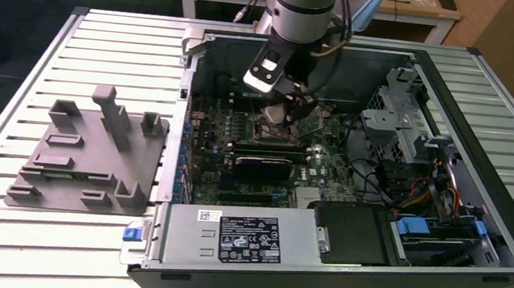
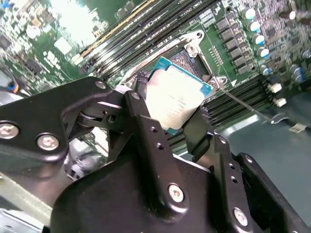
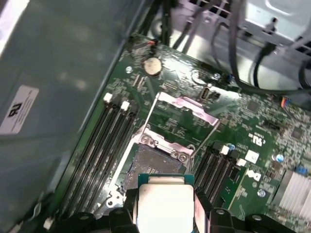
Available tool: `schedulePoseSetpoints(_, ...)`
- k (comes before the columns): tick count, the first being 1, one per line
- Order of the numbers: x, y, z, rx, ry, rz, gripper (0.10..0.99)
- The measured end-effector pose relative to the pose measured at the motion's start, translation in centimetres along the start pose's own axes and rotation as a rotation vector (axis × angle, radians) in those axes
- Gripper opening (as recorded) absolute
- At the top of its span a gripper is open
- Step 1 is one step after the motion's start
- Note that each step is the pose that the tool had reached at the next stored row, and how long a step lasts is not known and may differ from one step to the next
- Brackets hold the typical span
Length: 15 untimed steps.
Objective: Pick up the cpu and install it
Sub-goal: 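Place the cpu into insertion slot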
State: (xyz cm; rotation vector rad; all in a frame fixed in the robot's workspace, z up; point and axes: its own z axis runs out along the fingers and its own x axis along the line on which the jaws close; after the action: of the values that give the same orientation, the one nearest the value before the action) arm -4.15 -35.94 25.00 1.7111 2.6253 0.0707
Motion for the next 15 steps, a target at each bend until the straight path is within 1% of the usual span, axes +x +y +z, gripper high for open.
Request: schedulePoseSetpoints(15,0.00,-0.01,0.21,-0.005,-0.0111,0.267,0.541)
